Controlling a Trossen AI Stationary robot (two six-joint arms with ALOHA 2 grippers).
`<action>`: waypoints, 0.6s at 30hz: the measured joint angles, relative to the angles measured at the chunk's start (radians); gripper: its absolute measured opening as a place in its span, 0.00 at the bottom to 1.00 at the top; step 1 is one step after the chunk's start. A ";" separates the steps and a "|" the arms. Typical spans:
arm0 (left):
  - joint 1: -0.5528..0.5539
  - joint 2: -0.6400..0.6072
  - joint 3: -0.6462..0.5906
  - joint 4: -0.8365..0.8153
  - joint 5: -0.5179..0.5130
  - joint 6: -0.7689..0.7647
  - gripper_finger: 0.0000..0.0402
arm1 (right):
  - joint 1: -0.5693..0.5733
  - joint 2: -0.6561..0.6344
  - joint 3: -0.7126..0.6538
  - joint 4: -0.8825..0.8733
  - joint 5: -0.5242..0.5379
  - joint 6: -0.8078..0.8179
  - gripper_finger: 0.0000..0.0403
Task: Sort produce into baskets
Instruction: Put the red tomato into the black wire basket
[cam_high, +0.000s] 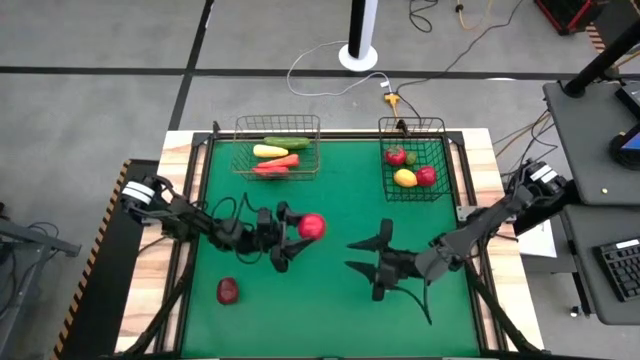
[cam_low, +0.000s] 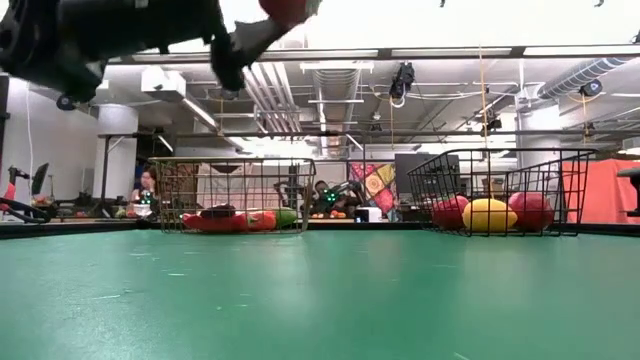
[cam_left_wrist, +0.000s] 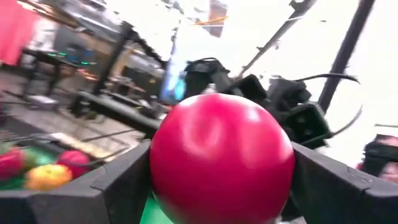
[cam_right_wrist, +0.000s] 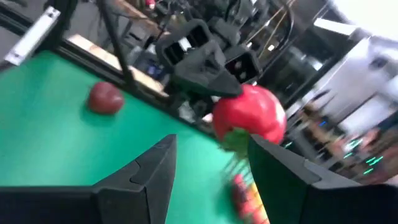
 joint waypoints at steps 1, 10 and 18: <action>-0.002 0.001 0.016 -0.005 0.025 -0.005 0.77 | -0.006 0.007 0.009 0.009 0.001 -0.045 0.47; -0.005 0.000 0.127 0.005 0.088 -0.110 0.77 | -0.019 0.047 0.095 0.020 0.068 -0.213 0.48; -0.009 0.000 0.112 0.020 0.087 -0.148 0.77 | -0.025 0.055 0.188 -0.085 0.064 -0.166 0.66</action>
